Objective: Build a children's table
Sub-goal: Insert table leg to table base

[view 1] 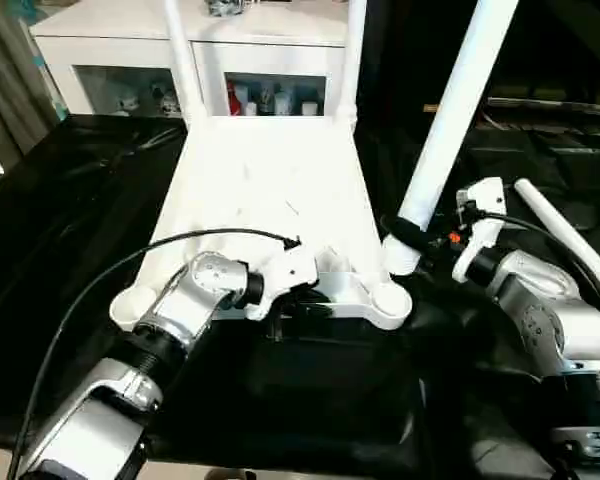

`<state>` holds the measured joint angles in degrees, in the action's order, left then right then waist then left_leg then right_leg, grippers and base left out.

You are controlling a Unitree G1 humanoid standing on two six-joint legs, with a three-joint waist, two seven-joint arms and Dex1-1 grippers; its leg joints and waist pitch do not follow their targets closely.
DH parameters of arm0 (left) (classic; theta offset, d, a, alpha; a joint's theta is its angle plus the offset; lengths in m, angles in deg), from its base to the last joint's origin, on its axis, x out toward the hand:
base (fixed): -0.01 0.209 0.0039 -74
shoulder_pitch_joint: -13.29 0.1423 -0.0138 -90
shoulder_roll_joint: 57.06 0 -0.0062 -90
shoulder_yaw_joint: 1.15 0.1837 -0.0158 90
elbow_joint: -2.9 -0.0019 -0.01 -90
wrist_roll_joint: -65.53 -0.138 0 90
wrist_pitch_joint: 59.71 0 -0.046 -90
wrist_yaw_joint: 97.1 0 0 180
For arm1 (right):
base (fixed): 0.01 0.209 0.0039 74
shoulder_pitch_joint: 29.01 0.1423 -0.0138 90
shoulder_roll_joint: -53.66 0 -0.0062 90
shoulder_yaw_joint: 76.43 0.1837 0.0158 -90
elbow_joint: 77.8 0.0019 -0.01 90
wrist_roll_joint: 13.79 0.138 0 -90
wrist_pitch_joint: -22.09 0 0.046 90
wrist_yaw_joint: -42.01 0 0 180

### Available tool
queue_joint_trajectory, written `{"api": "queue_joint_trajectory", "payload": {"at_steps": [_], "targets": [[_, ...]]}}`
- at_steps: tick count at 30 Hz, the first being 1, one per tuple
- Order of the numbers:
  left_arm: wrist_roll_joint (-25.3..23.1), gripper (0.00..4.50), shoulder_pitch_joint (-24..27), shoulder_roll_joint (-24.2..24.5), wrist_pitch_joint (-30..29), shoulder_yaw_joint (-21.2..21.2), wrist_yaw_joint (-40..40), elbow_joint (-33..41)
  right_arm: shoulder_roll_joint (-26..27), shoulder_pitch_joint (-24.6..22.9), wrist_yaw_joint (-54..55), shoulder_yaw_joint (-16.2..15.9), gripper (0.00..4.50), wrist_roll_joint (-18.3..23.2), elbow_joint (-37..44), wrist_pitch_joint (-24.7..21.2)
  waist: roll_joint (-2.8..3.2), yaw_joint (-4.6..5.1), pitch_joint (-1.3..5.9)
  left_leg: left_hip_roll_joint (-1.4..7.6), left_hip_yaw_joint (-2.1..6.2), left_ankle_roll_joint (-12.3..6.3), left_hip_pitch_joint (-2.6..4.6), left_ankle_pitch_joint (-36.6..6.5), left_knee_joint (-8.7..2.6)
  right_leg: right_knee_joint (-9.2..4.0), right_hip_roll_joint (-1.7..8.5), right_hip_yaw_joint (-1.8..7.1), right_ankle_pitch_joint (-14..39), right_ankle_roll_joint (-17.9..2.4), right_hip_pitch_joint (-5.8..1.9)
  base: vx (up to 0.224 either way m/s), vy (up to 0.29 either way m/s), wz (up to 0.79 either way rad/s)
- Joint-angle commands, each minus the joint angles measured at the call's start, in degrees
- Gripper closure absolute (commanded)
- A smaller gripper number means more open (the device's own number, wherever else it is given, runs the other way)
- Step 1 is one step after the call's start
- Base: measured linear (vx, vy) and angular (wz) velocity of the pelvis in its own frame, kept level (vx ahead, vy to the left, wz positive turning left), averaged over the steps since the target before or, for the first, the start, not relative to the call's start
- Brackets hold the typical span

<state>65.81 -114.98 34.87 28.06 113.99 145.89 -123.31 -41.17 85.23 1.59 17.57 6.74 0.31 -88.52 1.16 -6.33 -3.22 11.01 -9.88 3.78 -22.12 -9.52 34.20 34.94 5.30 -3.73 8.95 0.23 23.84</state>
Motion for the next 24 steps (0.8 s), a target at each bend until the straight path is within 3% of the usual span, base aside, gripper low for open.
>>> {"api": "queue_joint_trajectory", "payload": {"at_steps": [1, 5, 9, 13, 14, 15, 19, 24], "targets": [[-0.5, 4.26, -0.6, 0.7, 0.3, -0.7, 0.4, -0.3, 0.2, -0.2, -0.4, -0.2, 2.62, 0.5, 1.6, -0.4, -0.02, -0.06, 4.23, 1.56, 0.44, 0.38, 1.04, -16.9, -4.37, -4.62, 2.85, 1.96, 17.6, -11.0, -3.08, 0.0, 0.0, 0.0], [-0.7, 4.5, 0.3, 1.3, 0.3, -0.7, 0.8, -0.1, -0.8, -1.0, -3.8, -1.8, 2.62, 2.0, 2.6, -3.5, 0.19, 0.02, 4.3, 1.57, 0.51, -0.07, 0.93, -16.2, -4.35, -4.36, 2.76, 1.95, 15.6, -11.7, -3.25, 0.0, 0.0, 0.0], [-1.0, 4.5, 2.3, 2.2, -0.9, -0.4, 1.1, 1.9, -2.5, -2.0, -7.9, -3.9, 2.62, 3.3, 3.7, -7.2, -0.04, 0.27, 4.37, 1.65, 0.47, -0.58, 0.75, -15.3, -4.3, -4.15, 2.8, 1.97, 13.4, -12.6, -3.41, 0.0, 0.0, 0.0], [-2.5, 4.5, 4.8, 3.7, -1.8, 0.9, 1.3, 4.4, -3.9, -2.6, -10.5, -5.3, 2.63, 3.9, 4.7, -9.6, -0.12, 0.67, 4.09, 1.71, 0.45, -0.45, 0.94, -16.7, -4.41, -4.48, 2.89, 2.02, 17.1, -12.0, -3.3, 0.0, 0.0, 0.0], [-2.6, 4.5, 5.1, 3.8, -1.9, 0.9, 1.1, 4.7, -4.1, -2.7, -10.8, -5.6, 2.63, 3.7, 4.8, -9.5, -0.56, 0.86, 3.98, 1.66, 0.37, -0.46, 0.86, -17.0, -4.45, -4.68, 2.8, 2.01, 18.5, -11.4, -3.24, 0.0, 0.0, 0.0], [-2.7, 4.5, 5.4, 3.9, -1.9, 0.8, 0.9, 5.0, -4.3, -2.8, -11.1, -5.9, 2.63, 3.5, 4.9, -9.4, -0.4, 0.79, 4.08, 1.68, 0.44, -0.38, 0.93, -16.9, -4.39, -4.55, 2.93, 2.01, 18.8, -11.3, -3.27, 0.0, 0.0, 0.0], [-2.6, 4.5, 6.1, 3.8, -2.5, -0.2, -0.9, 6.5, -4.5, -2.3, -11.1, -5.9, 2.63, 2.6, 3.8, -9.0, -0.86, 0.92, 3.98, 1.69, 0.33, -0.53, 0.87, -16.1, -4.4, -4.82, 2.9, 2.06, 20.5, -10.4, -2.97, 0.0, 0.0, 0.0], [-2.6, 4.5, 6.2, 4.1, -3.8, -0.5, -1.2, 7.4, -5.0, -1.9, -11.6, -5.7, 2.63, 3.4, 4.2, -10.3, -0.8, 0.9, 4.01, 1.7, 0.35, -0.57, 0.88, -15.8, -4.37, -4.7, 2.9, 2.1, 20.1, -10.4, -2.91, 0.0, 0.0, 0.0]]}}
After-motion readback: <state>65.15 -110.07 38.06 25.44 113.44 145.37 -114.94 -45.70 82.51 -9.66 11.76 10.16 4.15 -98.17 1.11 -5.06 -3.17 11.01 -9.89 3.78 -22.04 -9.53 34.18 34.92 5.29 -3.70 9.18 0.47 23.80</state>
